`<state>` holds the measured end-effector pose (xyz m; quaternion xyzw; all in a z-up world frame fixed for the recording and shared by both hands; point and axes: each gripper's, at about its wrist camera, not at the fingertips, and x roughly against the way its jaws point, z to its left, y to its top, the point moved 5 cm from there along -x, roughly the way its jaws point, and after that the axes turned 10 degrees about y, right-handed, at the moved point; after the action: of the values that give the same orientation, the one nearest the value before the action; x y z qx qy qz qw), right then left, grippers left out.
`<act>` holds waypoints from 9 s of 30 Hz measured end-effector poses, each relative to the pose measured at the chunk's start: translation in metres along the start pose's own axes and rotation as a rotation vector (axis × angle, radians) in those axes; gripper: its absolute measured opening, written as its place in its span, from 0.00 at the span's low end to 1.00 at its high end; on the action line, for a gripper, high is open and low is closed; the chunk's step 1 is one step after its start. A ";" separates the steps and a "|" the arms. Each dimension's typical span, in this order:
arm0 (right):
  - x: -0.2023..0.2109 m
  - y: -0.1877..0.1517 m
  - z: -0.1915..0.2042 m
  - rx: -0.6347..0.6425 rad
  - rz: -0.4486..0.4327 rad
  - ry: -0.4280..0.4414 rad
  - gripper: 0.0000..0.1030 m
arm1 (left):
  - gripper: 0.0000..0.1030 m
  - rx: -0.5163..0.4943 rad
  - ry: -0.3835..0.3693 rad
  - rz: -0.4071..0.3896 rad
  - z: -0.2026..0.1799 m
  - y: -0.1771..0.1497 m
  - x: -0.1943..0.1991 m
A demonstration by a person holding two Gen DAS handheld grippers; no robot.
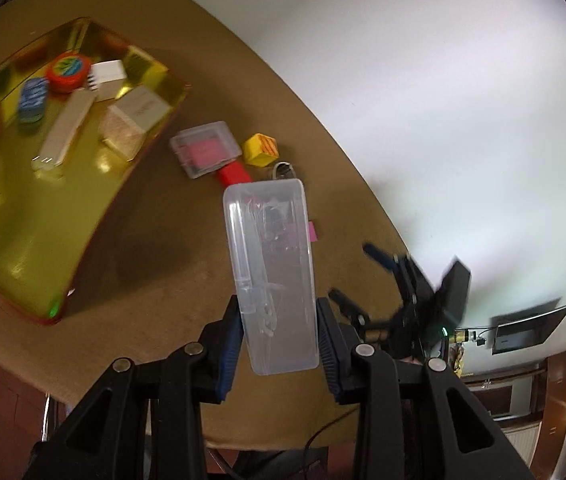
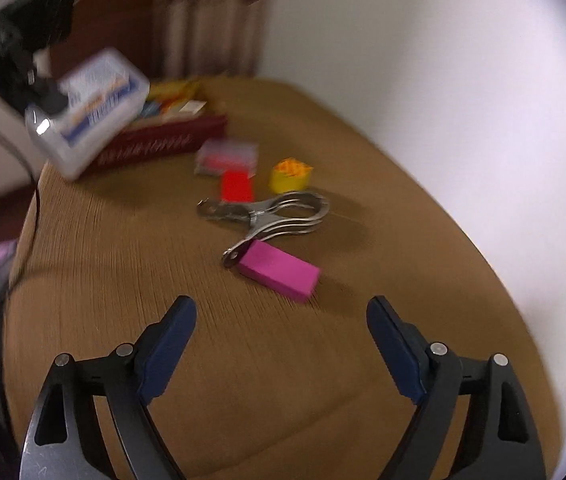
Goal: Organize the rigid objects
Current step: 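Carry the clear box into the tin with the left gripper while the right gripper grasps the pink eraser, then carry the pink eraser into the tin with the right gripper and release, then grasp the silver metal clip with the left gripper, then grasp the yellow-red striped cube with the right gripper while the left gripper holds the clip, then drop the clip into the tin with the left gripper while the right gripper places the striped cube there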
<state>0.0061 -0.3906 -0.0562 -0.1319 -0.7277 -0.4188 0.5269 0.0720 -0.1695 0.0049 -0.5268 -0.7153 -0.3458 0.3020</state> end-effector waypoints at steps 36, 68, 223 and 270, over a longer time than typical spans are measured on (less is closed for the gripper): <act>-0.053 -0.022 -0.032 -0.325 0.255 0.160 0.11 | 0.34 0.092 0.312 -0.126 0.125 0.048 0.065; -0.059 0.002 0.006 -0.177 0.388 0.210 0.27 | 0.35 0.105 0.343 -0.332 0.138 0.009 0.102; -0.126 0.102 -0.048 -0.537 -0.009 -0.004 0.78 | 0.02 -0.340 0.400 -0.072 0.000 0.023 -0.106; -0.004 0.049 0.067 -0.711 -0.181 0.111 0.27 | 0.06 -0.275 0.627 -0.110 0.100 0.158 -0.005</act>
<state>-0.0054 -0.3099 -0.0427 -0.2188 -0.5156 -0.6970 0.4477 0.2187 -0.0583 -0.0291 -0.3914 -0.5619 -0.5997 0.4141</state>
